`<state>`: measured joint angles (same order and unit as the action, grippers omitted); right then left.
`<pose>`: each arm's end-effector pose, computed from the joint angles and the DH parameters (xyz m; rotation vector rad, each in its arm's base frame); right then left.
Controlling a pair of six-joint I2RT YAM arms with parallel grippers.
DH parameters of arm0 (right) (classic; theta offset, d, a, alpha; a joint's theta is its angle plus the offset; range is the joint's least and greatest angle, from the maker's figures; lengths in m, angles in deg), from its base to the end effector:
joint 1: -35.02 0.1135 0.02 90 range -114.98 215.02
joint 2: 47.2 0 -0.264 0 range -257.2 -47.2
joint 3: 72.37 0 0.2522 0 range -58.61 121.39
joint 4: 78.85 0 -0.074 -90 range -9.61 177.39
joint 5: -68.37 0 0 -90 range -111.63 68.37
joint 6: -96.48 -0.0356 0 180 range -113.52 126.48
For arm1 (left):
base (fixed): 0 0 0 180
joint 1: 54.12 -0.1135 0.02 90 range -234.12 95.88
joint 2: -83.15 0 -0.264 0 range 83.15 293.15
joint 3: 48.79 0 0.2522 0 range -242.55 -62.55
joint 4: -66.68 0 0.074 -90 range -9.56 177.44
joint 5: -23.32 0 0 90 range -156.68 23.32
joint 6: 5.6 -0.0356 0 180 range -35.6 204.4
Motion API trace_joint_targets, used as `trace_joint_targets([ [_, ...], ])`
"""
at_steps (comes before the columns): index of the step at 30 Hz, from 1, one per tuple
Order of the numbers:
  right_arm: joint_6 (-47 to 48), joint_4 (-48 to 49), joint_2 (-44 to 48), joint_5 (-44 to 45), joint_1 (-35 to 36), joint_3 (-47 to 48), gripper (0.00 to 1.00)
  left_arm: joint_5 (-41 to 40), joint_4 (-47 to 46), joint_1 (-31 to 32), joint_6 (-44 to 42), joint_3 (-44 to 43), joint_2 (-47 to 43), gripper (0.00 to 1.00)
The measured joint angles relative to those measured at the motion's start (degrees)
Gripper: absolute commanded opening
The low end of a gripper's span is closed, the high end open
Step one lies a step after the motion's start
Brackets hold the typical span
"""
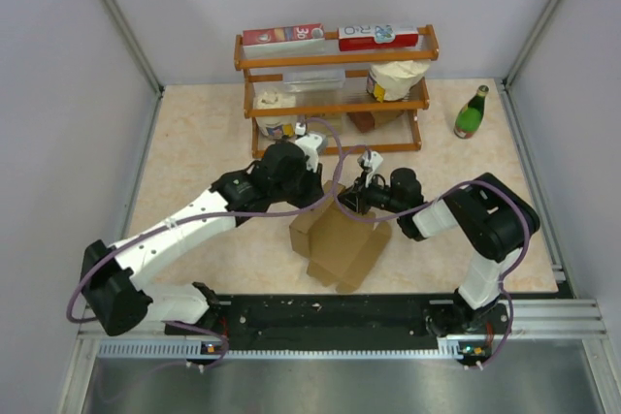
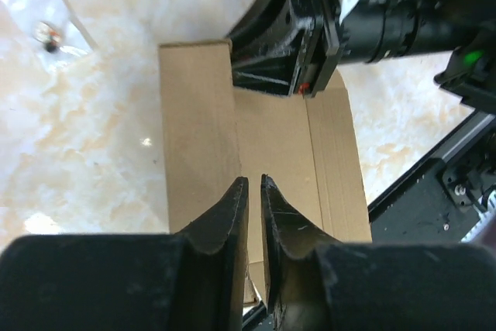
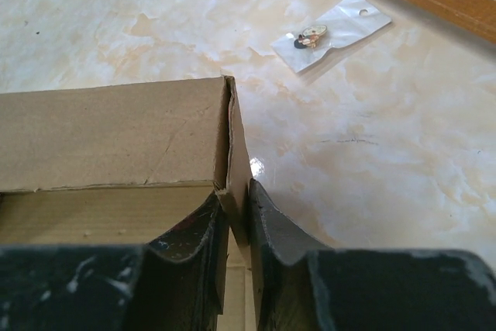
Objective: Fold the paper box
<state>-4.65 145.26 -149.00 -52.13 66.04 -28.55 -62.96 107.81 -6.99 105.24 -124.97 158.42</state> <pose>0.2558 0.1749 0.1330 -0.7096 1.7565 0.9930 0.1947 -0.2131 0.3021 0.5734 2.2984 -0.6781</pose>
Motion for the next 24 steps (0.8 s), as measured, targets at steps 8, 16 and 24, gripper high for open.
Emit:
trace_joint_targets([
  [8, 0.2, -0.3, 0.0, -0.4, 0.0, 0.0, 0.11, -5.5, 0.7, -5.2, -0.6, -0.9, -7.3, 0.17],
  [16, 0.2, -0.2, 0.0, -1.8, 0.0, -0.1, 0.11, -7.8, -0.5, -9.7, 0.7, 5.4, -1.3, 0.15],
  [24, 0.1, 0.0, 0.0, -2.3, 0.0, -1.2, 0.13, -2.3, -3.6, -9.7, 1.7, 7.5, 6.8, 0.11],
])
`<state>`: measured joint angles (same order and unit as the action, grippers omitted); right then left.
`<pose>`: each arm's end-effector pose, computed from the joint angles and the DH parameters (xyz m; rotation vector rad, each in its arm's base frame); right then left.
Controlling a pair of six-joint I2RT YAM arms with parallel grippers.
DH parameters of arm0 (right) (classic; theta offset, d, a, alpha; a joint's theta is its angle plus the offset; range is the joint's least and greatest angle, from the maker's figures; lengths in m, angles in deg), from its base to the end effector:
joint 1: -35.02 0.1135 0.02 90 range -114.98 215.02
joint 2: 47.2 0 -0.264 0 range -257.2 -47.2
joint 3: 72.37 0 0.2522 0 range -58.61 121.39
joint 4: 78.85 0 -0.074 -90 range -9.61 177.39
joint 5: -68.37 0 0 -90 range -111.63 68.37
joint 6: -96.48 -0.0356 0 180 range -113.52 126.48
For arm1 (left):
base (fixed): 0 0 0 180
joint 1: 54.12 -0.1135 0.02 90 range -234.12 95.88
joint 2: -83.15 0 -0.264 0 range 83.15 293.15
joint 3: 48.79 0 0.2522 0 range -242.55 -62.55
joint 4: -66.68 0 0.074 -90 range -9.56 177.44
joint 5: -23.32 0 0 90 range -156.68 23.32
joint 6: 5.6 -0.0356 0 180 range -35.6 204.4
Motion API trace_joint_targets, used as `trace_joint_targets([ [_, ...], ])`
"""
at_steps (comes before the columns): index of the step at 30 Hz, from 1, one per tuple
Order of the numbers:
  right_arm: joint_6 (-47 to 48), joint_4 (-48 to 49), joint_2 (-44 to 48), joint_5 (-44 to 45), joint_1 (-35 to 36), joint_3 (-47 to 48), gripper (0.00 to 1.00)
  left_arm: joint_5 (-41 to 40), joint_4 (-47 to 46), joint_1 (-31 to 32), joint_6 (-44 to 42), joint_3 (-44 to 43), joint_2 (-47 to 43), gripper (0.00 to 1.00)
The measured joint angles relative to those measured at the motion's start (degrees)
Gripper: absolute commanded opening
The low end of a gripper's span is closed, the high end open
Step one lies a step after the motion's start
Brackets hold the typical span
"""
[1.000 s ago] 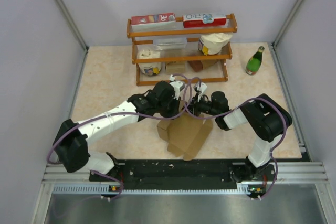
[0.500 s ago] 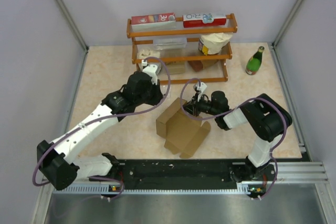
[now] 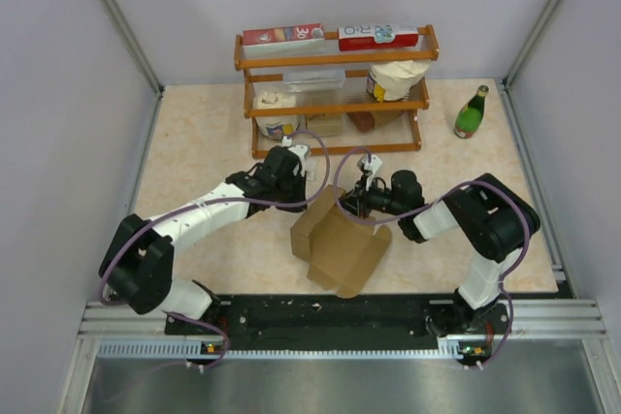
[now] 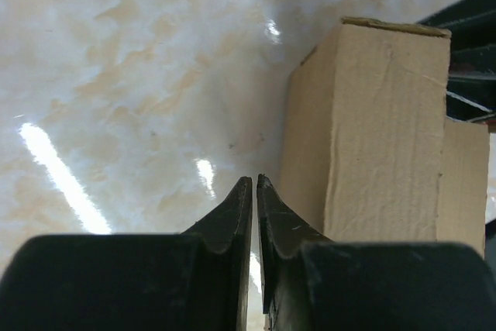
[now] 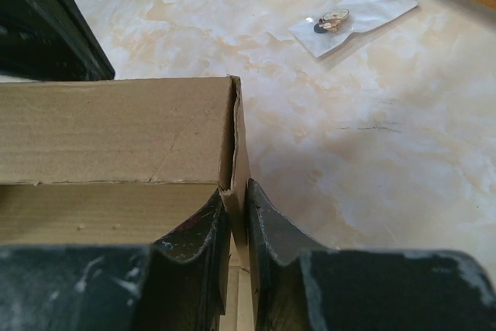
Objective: Fold the paper box
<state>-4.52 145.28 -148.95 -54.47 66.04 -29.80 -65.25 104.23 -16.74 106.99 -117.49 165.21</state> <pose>0.2500 0.1729 0.1284 -0.7412 1.7682 1.0285 0.2363 -0.1816 0.2316 0.3356 2.4992 -0.4746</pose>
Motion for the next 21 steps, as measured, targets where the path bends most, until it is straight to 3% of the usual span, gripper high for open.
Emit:
trace_joint_targets([
  [9, -0.1, 0.0, 0.0, 0.4, 0.0, 0.0, 0.13, 9.4, -8.0, 0.7, 1.6, 3.8, 2.7, 0.1],
  [21, -0.2, -0.5, 0.0, 2.4, 0.0, 0.0, 0.07, 11.6, -11.0, 1.5, 2.7, 5.6, 2.8, 0.1],
])
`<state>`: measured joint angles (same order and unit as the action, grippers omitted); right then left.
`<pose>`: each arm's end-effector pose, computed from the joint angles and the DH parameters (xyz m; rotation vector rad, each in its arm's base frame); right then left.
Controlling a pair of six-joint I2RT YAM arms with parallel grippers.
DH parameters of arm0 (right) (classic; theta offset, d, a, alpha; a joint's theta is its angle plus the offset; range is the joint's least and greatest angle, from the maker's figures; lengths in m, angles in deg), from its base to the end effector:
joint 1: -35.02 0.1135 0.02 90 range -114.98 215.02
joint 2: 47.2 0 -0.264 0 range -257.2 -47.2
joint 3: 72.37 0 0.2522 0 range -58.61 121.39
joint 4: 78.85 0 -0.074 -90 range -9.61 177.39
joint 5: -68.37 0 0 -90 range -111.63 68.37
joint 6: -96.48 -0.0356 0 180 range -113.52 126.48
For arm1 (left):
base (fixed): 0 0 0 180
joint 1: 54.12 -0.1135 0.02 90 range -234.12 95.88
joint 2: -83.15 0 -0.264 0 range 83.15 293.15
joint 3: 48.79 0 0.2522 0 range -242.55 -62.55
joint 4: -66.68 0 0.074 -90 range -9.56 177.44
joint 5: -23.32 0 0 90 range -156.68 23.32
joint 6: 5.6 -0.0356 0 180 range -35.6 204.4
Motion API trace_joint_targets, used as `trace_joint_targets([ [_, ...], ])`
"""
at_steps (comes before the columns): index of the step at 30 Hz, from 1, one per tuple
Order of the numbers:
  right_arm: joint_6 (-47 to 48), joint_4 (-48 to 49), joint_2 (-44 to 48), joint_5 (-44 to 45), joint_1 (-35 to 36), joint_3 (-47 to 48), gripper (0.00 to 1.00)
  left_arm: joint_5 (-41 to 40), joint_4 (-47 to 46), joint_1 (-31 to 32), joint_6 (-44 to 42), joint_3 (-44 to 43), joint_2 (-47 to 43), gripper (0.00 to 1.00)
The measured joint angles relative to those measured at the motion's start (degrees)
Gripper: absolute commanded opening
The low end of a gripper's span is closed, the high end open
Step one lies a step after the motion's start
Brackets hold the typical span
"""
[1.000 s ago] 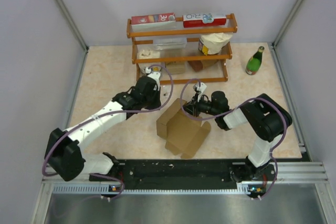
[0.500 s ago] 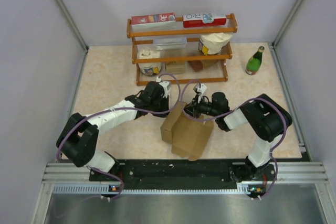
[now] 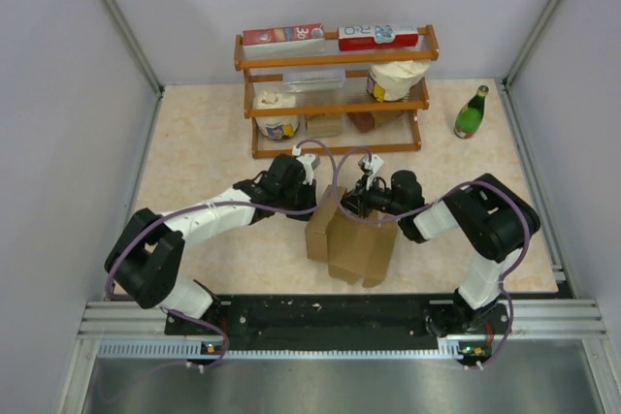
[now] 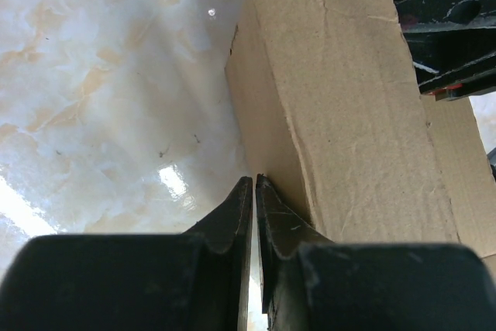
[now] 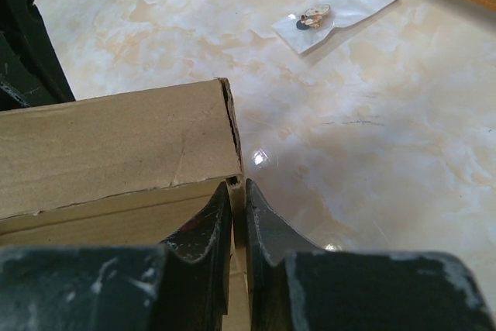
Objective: Fold the paper box
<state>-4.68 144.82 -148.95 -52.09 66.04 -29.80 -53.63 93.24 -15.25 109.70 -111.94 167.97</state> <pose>0.2511 0.1721 0.1274 -0.7085 1.7872 0.9932 0.2308 -0.1964 0.2022 0.4095 2.5048 -0.7596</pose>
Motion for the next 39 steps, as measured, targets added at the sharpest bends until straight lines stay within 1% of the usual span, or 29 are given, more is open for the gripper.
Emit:
trace_joint_targets([
  [1, 0.0, 0.0, 0.0, 0.1, 0.0, 0.0, 0.07, 0.0, 0.0, 0.1, 0.1, 0.0, 0.0, 0.1],
  [5, -0.1, 0.0, 0.0, 0.2, 0.0, 0.0, 0.21, 0.0, -0.3, 0.3, 0.2, 0.0, 0.0, 0.1],
  [12, -0.3, -0.7, 1.6, -0.8, 0.0, -0.4, 0.37, 0.4, -0.5, 1.0, 0.3, 0.4, 0.0, 0.1],
  [17, -0.3, -2.6, 5.5, -1.2, 0.0, -3.1, 0.42, -1.5, -0.2, 1.0, 0.3, 1.8, -0.6, 0.1],
  [20, -0.3, -5.5, 9.6, -0.4, 0.0, -5.3, 0.43, -3.3, 0.6, 1.0, 0.3, 1.9, -1.8, 0.1],
  [27, 1.0, -16.1, 19.5, 3.6, 0.0, -7.8, 0.51, -6.5, 2.3, 1.0, 0.3, 1.9, -4.4, 0.11],
  [32, 0.3, -25.2, 27.9, 9.0, 0.1, -7.9, 0.52, -8.7, 4.6, 1.0, 0.2, 1.9, -7.0, 0.13],
  [35, -2.2, -31.1, 34.4, 13.2, 0.1, -7.9, 0.52, -10.4, 6.7, 1.0, -0.2, 1.8, -9.7, 0.15],
  [37, -5.0, -36.0, 39.5, 16.9, 0.1, -7.9, 0.54, -11.8, 8.6, 1.0, -1.1, 1.2, -11.8, 0.21],
  [39, -8.3, -41.0, 44.5, 20.9, 0.1, -7.9, 0.56, -13.6, 10.3, 1.4, -2.1, -0.2, -13.6, 0.32],
])
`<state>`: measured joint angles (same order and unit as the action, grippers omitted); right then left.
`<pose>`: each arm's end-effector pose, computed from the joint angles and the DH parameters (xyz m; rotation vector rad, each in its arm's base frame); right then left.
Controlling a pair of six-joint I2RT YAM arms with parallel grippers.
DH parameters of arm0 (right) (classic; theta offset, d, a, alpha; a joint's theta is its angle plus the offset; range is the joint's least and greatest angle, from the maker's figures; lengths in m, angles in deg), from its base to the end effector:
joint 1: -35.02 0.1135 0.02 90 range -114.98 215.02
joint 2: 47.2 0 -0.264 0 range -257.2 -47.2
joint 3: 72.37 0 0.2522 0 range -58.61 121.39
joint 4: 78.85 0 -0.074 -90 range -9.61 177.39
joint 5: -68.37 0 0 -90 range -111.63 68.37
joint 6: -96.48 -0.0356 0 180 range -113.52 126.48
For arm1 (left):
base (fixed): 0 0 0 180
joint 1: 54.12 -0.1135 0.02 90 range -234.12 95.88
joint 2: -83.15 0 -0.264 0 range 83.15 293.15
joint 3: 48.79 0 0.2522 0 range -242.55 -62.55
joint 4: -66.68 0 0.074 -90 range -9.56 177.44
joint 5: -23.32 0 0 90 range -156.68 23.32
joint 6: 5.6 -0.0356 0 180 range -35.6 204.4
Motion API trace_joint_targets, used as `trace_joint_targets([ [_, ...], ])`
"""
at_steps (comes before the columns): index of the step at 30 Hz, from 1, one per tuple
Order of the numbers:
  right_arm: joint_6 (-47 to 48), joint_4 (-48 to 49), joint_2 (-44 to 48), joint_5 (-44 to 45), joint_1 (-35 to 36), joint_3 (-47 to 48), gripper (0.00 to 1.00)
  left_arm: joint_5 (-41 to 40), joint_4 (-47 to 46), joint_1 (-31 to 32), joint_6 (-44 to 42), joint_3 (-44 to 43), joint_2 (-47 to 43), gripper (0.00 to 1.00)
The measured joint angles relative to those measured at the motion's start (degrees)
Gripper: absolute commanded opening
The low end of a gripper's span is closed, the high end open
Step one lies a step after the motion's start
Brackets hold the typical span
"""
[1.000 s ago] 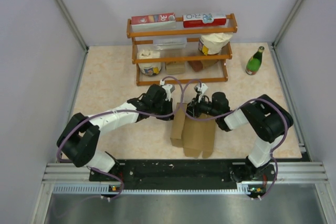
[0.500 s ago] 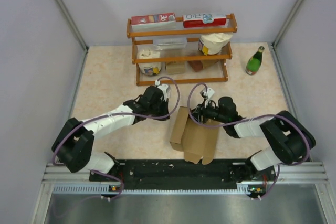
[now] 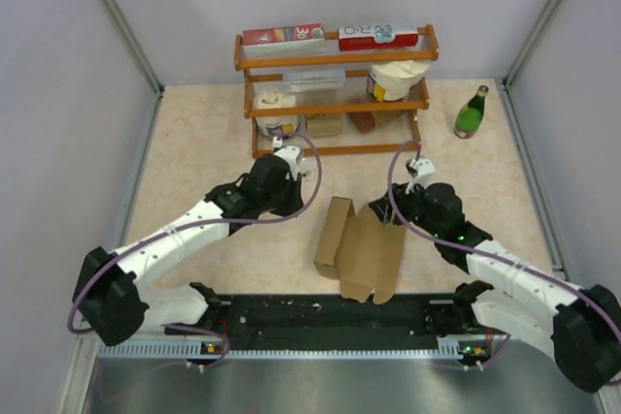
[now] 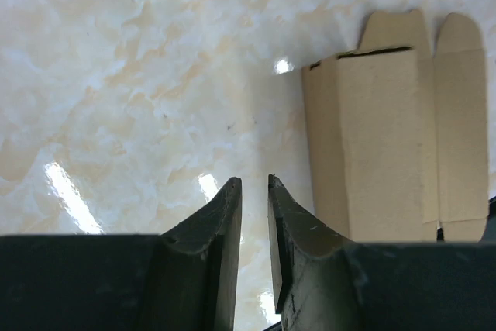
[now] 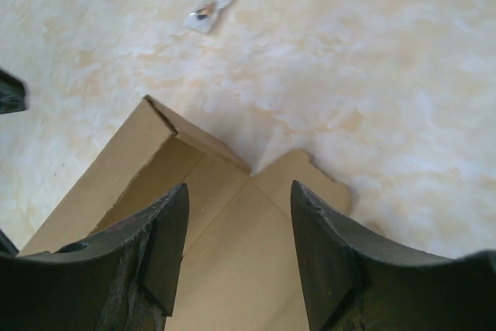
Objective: Fold the paper box
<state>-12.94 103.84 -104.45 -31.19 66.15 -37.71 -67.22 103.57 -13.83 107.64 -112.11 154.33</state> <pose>0.1789 0.1150 0.2015 -0.3180 1.9608 0.7439 0.2004 -0.1695 0.2517 0.3533 2.3890 -0.5202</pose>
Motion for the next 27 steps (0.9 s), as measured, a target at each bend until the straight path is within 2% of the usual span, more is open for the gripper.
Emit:
trace_joint_targets([
  [3, -5.5, -8.7, 5.8, 6.4, 0.0, 0.4, 0.58, -4.7, 3.3, 3.2, -1.7, -4.2, -1.8, 0.4],
  [8, -13.9, -22.5, 10.2, 13.0, 0.0, 1.9, 0.59, -14.7, 8.3, 14.8, -2.6, -16.0, 0.6, 0.5],
  [12, -18.8, -30.5, 13.0, 15.7, -0.2, 2.8, 0.6, -21.8, 13.0, 23.2, -1.4, -22.2, 6.6, 0.62],
  [16, -22.4, -36.6, 18.8, 17.2, -2.0, 3.3, 0.61, -28.7, 20.1, 28.9, 1.4, -28.3, 17.0, 0.73],
  [22, -24.3, -42.3, 24.7, 17.9, -7.6, 7.7, 0.61, -36.3, 30.6, 34.7, 7.0, -37.8, 31.5, 0.77],
  [27, -24.3, -44.9, 26.9, 18.6, -9.6, 10.0, 0.62, -38.8, 34.7, 36.0, 9.8, -41.7, 36.2, 0.77],
])
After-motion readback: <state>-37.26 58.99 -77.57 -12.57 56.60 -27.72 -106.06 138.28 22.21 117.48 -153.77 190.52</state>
